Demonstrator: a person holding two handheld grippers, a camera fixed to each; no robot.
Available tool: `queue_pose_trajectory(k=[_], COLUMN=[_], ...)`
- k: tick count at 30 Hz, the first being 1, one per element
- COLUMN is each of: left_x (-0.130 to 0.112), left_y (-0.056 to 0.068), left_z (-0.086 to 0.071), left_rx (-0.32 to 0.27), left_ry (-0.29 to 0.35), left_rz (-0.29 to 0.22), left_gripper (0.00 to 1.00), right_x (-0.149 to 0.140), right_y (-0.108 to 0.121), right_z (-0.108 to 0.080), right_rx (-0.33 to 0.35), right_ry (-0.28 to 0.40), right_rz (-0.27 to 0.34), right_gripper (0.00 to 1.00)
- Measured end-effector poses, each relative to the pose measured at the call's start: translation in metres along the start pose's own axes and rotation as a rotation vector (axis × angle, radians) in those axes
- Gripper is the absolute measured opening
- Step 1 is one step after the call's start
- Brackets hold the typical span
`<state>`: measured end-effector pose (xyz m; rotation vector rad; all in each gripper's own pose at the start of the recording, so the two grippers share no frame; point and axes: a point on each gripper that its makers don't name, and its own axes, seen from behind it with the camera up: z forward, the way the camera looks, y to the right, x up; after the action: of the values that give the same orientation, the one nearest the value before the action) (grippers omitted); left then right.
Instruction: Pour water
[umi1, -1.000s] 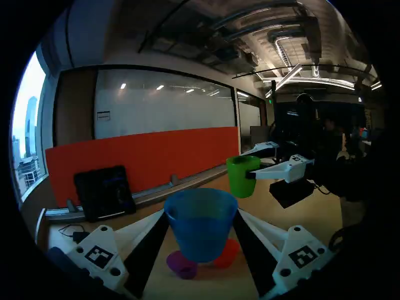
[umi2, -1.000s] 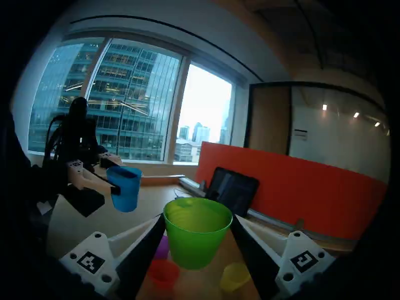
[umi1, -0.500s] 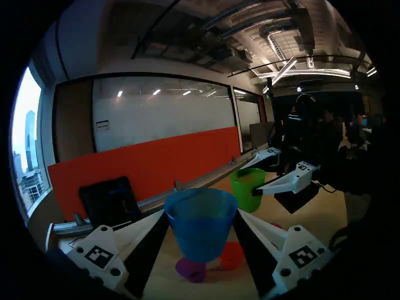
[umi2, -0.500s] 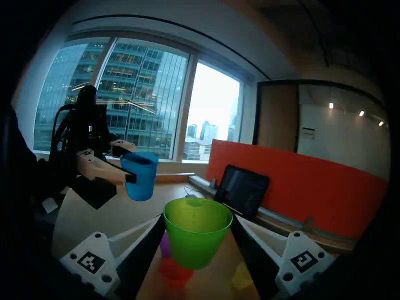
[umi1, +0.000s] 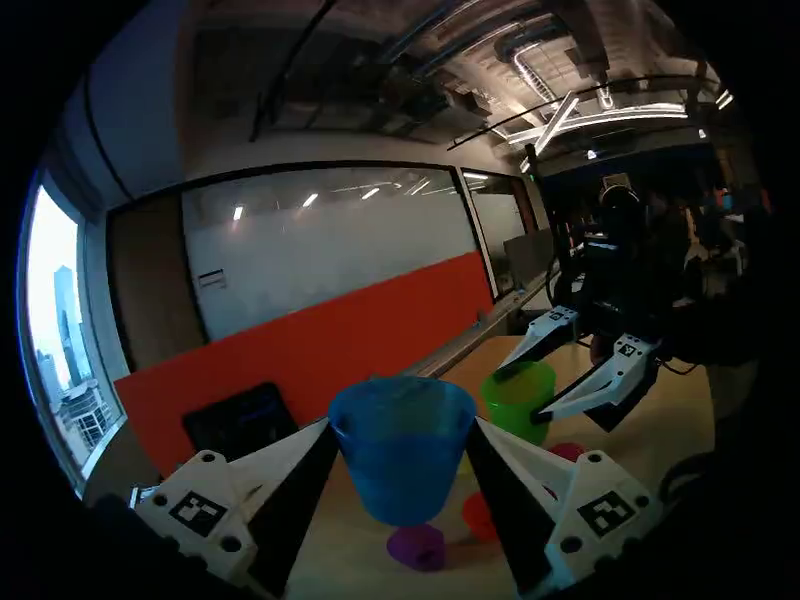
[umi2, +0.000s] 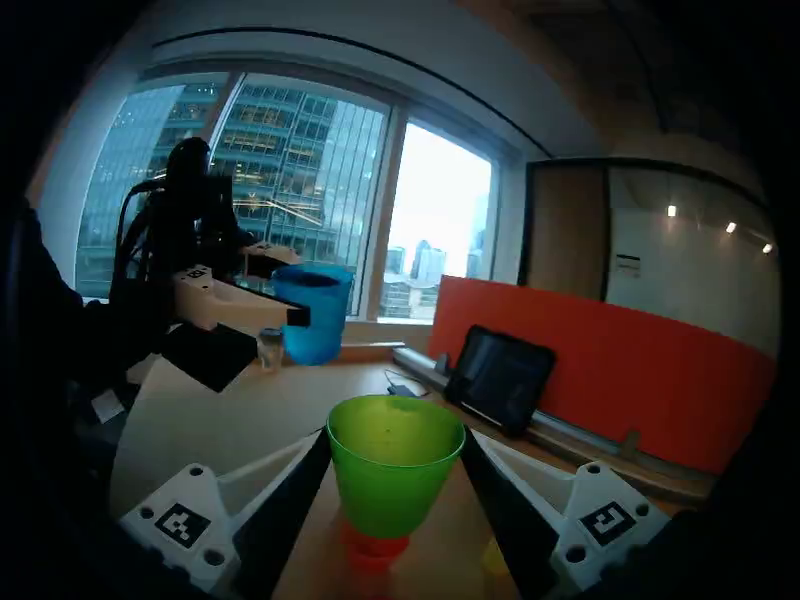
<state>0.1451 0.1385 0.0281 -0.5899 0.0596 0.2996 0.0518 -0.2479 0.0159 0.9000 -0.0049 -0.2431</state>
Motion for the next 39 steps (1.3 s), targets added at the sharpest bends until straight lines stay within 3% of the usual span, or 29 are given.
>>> queue_pose_trajectory(k=[39], left_x=[0.037], left_y=[-0.008], left_z=[0.003], left_rx=[0.096], left_ry=[-0.021], left_rz=[0.391], left_gripper=[0.85], right_x=[-0.01], right_y=[-0.04], right_z=[0.024], right_rx=[0.077], right_ry=[0.001], right_rz=[-0.001], right_gripper=[0.93])
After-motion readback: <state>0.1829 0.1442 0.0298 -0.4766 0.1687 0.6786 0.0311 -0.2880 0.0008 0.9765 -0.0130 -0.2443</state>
